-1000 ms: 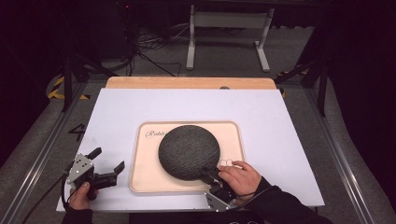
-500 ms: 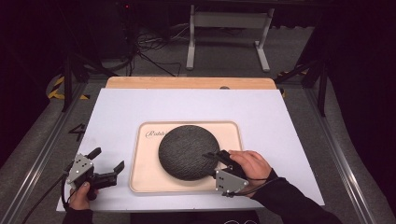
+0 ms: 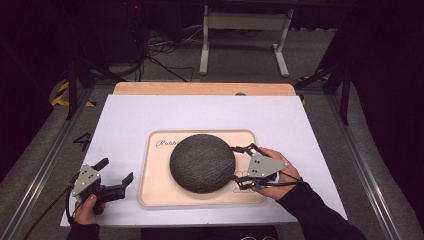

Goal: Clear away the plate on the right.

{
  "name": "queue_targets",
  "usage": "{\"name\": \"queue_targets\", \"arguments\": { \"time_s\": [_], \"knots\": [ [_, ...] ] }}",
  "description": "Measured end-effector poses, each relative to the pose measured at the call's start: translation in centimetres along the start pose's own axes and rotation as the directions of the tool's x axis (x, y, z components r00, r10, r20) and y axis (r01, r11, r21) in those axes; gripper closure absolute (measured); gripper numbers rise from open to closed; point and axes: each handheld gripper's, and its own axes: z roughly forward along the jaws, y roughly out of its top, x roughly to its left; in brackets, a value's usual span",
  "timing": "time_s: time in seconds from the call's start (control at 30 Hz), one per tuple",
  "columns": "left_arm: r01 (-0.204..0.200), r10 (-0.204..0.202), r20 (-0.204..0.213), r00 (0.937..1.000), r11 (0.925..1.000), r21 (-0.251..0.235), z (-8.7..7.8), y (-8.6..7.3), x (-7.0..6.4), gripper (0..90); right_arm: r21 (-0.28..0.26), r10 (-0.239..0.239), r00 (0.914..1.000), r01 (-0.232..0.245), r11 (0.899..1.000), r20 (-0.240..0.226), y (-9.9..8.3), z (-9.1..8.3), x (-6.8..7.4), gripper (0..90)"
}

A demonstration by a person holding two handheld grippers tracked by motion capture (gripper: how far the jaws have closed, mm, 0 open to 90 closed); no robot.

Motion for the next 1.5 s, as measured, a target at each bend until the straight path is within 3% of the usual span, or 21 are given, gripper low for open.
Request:
{"name": "queue_targets", "arguments": {
  "time_s": [0.07,0.1,0.2,0.23,0.33,0.5,0.57,0.6,0.67,0.73,0.93,1.23,1.5],
  "knots": [
    [0.000,0.000,0.000,1.0000,1.0000,0.000,0.0,0.0,0.0,0.2,-0.006,0.017,0.9998,-0.017,1.000,0.005,-0.2,-0.2,-0.1,27.6],
    [-0.001,0.001,0.002,1.0000,1.0000,0.003,0.0,0.0,0.0,0.2,-0.019,0.054,0.9984,-0.054,0.998,0.018,-0.6,-0.7,-0.4,27.5],
    [0.000,0.000,0.003,1.0000,1.0000,0.004,0.0,0.0,0.1,0.3,-0.038,0.104,0.9941,-0.103,0.994,0.032,-1.2,-1.3,-0.7,27.2],
    [0.000,0.000,0.003,1.0000,1.0000,0.004,0.0,0.0,0.1,0.2,-0.038,0.104,0.9941,-0.103,0.994,0.032,-1.2,-1.3,-0.7,27.2],
    [0.003,-0.003,0.005,1.0000,1.0000,0.005,0.0,0.0,0.1,0.2,-0.065,0.148,0.9874,-0.145,0.987,0.055,-1.7,-2.2,-1.2,27.0],
    [0.004,-0.004,0.011,0.9999,0.9999,0.011,0.1,0.1,0.1,0.3,-0.126,0.218,0.9704,-0.204,0.971,0.105,-2.4,-4.1,-1.9,26.3],
    [0.004,-0.004,0.009,1.0000,0.9999,0.011,0.1,0.1,0.1,0.3,-0.153,0.252,0.9598,-0.232,0.961,0.123,-2.9,-5.1,-2.0,25.7],
    [0.003,-0.003,0.007,1.0000,0.9999,0.011,0.0,0.0,0.1,0.3,-0.153,0.252,0.9598,-0.232,0.961,0.123,-2.9,-5.1,-2.0,25.7],
    [0.004,-0.004,0.008,1.0000,0.9999,0.012,0.1,0.1,0.1,0.3,-0.172,0.283,0.9476,-0.257,0.951,0.148,-3.7,-6.3,-2.3,25.2],
    [0.004,-0.004,0.008,1.0000,0.9999,0.011,0.0,0.1,0.1,0.3,-0.169,0.295,0.9422,-0.268,0.949,0.159,-4.3,-6.8,-2.5,24.7],
    [-0.003,0.002,0.012,0.9999,1.0000,0.004,0.0,0.0,0.1,0.3,-0.147,0.303,0.9387,-0.280,0.949,0.164,-5.5,-7.5,-2.6,23.9],
    [-0.008,0.008,0.012,0.9999,1.0000,-0.003,-0.1,0.0,0.0,0.2,-0.138,0.376,0.9128,-0.357,0.924,0.159,-7.3,-8.0,-3.1,21.0],
    [-0.010,0.010,0.016,0.9998,0.9999,-0.007,-0.1,0.0,0.0,0.2,-0.093,0.418,0.8917,-0.408,0.908,0.174,-9.9,-7.6,-3.1,20.6]
  ]
}}
